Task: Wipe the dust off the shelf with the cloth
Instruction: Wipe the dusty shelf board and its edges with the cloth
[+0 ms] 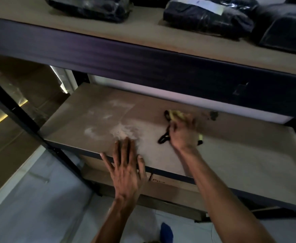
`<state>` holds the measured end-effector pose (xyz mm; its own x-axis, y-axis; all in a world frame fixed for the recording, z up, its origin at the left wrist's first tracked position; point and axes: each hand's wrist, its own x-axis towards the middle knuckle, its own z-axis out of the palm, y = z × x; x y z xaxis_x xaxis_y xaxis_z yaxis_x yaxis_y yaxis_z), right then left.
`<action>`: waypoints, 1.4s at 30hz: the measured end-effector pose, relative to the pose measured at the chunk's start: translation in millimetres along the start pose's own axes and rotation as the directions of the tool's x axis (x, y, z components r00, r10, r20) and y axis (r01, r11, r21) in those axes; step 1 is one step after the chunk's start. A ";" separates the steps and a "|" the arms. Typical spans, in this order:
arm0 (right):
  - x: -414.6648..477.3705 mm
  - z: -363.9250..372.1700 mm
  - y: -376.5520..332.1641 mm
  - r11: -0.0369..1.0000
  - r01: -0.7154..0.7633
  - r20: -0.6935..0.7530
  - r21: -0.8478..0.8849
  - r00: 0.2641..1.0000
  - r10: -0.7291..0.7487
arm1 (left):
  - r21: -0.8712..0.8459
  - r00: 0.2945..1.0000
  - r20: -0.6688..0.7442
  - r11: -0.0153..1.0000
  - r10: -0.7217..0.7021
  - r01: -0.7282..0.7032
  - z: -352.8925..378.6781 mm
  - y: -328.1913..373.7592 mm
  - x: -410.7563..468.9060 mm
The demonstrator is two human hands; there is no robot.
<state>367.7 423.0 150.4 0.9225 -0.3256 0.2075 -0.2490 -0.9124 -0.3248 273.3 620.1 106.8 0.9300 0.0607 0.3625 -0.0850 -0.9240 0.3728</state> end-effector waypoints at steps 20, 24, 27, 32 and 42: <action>-47.8 15.4 -87.7 0.992 0.124 0.101 0.005 0.987 -0.123 | 0.034 0.996 -0.026 0.996 -0.084 0.085 -8.0 -48.1 22.6; -38.9 23.6 -114.6 0.960 0.252 0.111 0.119 0.958 -0.265 | 0.046 0.997 -0.025 0.996 -0.072 0.073 -6.4 -52.3 21.2; 4.5 20.7 -81.9 0.952 0.206 0.004 0.224 0.977 -0.213 | 0.042 0.996 -0.024 0.996 -0.082 0.083 -8.7 -48.9 22.9; 71.7 6.9 -33.8 0.989 -0.101 -0.089 0.106 0.990 0.110 | 0.014 0.991 -0.043 0.992 -0.128 0.129 -11.4 -57.9 30.3; 7.3 41.8 -115.8 0.879 0.448 0.169 0.166 0.865 -0.473 | -0.004 0.988 -0.034 0.989 -0.148 0.148 -12.7 -70.9 37.4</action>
<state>415.6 536.6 151.0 0.9654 0.1913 0.1773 0.2431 -0.9063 -0.3457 309.5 692.7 104.8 0.9195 0.2099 0.3324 0.0522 -0.9032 0.4259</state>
